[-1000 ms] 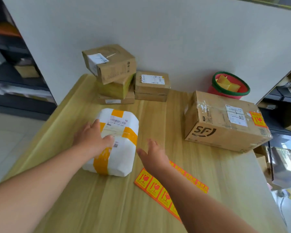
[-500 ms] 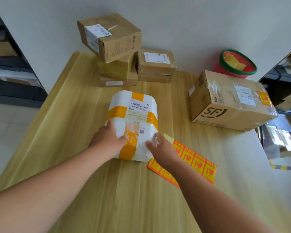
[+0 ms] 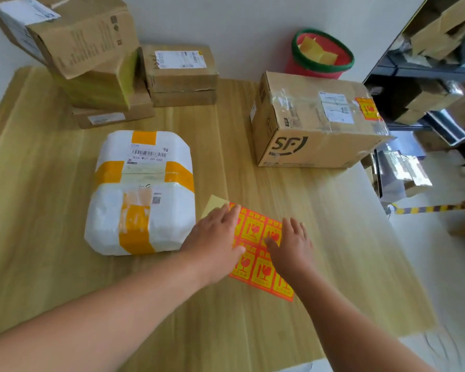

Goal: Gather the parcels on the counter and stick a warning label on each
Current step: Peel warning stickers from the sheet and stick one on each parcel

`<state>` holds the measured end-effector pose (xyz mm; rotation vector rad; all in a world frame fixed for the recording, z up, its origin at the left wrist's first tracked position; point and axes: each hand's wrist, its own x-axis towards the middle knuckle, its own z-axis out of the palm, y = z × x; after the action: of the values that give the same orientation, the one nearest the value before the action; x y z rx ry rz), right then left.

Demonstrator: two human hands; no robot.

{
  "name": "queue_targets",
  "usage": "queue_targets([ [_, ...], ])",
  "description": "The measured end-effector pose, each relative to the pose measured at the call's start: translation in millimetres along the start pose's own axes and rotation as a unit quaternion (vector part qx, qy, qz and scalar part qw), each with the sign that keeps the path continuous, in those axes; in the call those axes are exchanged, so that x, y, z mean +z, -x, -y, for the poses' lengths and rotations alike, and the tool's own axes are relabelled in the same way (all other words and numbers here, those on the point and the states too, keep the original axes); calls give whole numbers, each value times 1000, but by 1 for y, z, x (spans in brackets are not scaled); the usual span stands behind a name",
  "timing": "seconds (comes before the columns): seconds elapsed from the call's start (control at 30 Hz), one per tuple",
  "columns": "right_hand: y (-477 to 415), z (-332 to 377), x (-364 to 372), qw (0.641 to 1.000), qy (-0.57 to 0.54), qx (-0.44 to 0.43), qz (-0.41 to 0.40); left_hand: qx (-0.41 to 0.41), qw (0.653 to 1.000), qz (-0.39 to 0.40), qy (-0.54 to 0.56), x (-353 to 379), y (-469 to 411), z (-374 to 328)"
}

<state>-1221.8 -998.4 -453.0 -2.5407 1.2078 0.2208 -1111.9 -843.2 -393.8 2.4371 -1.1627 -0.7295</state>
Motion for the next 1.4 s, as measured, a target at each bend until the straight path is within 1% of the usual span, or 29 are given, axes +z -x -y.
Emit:
queue_targets([
  [0.1, -4, -27, 11, 999, 13, 39, 32, -66, 991, 92, -68, 32, -11, 1],
  [0.2, -4, -40, 20, 998, 17, 43, 46, -118, 977, 143, -104, 53, -21, 6],
  [0.27, -1, -41, 26, 999, 10, 25, 36, -135, 973, 156, -104, 63, -24, 6],
  [0.4, 2, -40, 32, 1000, -15, -3, 23, -149, 973, 147, -100, 74, -27, 2],
  [0.5, 2, -39, 25, 997, -80, -16, 5, -148, 975, 144, -82, 70, -28, 1],
  [0.57, -1, -35, 13, 990, -140, -4, -8, -148, 979, 130, -48, 65, -29, -1],
  [0.67, -7, -29, -11, 969, -248, 22, -8, -156, 986, 62, -3, 53, -30, -6],
  [0.8, -15, -24, -53, 921, -388, 40, 11, -166, 986, -16, 13, 32, -31, -14],
  [0.87, -16, -21, -72, 890, -451, 61, 23, -181, 980, -53, 63, 19, -31, -19],
  [0.93, -14, -18, -89, 854, -515, 70, 32, -209, 963, -89, 146, 5, -30, -25],
  [0.97, -12, -16, -96, 838, -541, 66, 35, -223, 949, -102, 199, -1, -29, -27],
  [1.0, -11, -15, -101, 824, -563, 57, 36, -239, 929, -109, 260, -7, -28, -30],
  [1.03, -9, -13, -107, 811, -582, 45, 38, -258, 902, -111, 329, -13, -27, -32],
  [1.07, -7, -12, -112, 800, -598, 34, 41, -282, 861, -109, 409, -19, -27, -35],
  [1.13, -5, -8, -118, 781, -623, 21, 47, -317, 754, -87, 568, -33, -27, -40],
  [1.17, -4, -6, -120, 772, -634, 18, 50, -310, 713, -91, 622, -40, -28, -43],
  [1.2, -3, -4, -122, 764, -643, 15, 54, -292, 689, -115, 653, -47, -28, -44],
  [1.23, -1, -3, -122, 759, -649, 14, 57, -276, 678, -152, 664, -55, -29, -45],
  [1.27, 0, -1, -122, 758, -650, 11, 62, -264, 675, -190, 662, -62, -29, -46],
  [1.3, 2, 1, -123, 764, -641, 10, 69, -255, 682, -222, 649, -70, -28, -47],
  [1.33, 4, 4, -123, 778, -624, 15, 76, -248, 696, -246, 627, -77, -26, -47],
  [1.37, 6, 7, -123, 809, -583, 25, 71, -242, 715, -263, 601, -84, -24, -47],
  [1.4, 6, 11, -123, 856, -513, 36, 40, -234, 734, -274, 575, -90, -21, -47],
])
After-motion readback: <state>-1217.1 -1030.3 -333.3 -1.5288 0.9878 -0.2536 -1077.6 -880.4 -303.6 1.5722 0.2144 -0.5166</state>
